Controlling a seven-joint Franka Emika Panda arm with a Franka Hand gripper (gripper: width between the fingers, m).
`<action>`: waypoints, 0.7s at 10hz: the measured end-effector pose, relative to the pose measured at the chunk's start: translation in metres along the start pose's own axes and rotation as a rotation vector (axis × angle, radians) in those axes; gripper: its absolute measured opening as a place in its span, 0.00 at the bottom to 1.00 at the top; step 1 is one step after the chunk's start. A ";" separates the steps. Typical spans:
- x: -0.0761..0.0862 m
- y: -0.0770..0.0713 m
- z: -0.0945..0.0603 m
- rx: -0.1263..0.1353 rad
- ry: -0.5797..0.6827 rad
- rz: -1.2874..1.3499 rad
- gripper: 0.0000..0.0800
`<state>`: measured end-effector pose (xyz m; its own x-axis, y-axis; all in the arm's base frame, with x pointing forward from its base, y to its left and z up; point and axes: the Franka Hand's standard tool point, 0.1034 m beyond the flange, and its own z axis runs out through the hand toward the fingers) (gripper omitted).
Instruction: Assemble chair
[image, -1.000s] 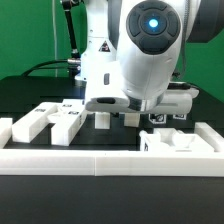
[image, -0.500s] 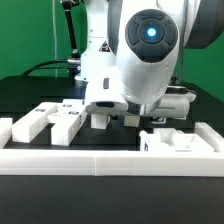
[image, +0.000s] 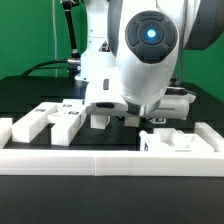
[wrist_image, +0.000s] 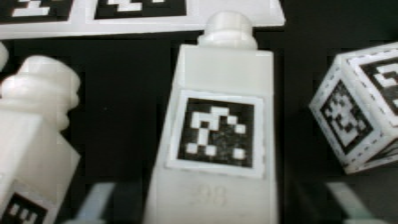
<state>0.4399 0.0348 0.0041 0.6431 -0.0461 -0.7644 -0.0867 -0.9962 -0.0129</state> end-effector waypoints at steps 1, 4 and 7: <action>0.000 0.000 0.000 0.000 0.000 0.000 0.36; 0.001 0.000 -0.003 0.000 0.007 -0.004 0.36; 0.005 -0.005 -0.033 0.002 0.041 -0.032 0.36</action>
Offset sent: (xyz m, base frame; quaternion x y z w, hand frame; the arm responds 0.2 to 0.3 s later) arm 0.0105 0.0005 0.0025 -0.0021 0.0070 -0.0112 0.9999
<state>0.4687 0.0375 0.0218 0.6760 -0.0170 -0.7367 -0.0667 -0.9970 -0.0383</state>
